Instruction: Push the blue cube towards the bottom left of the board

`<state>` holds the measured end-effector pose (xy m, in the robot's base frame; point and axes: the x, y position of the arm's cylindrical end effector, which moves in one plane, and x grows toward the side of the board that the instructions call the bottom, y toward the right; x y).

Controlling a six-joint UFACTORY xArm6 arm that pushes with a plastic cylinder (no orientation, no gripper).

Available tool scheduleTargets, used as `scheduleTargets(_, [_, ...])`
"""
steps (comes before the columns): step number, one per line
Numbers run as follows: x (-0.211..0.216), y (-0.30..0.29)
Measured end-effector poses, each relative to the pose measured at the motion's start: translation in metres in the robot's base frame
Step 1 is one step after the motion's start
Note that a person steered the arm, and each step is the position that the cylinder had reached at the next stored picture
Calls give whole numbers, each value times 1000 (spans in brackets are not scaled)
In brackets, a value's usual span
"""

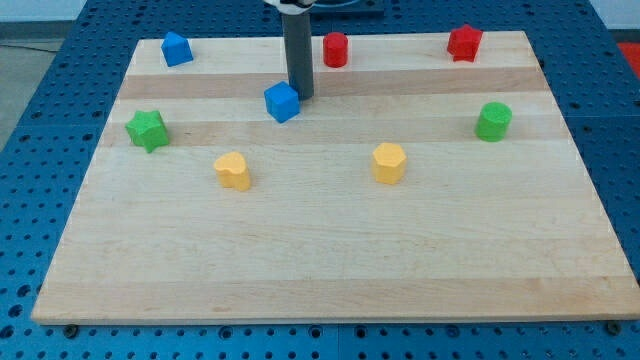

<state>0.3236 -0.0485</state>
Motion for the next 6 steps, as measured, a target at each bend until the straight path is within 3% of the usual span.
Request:
scheduleTargets(4, [65, -75])
scheduleTargets(6, [67, -105])
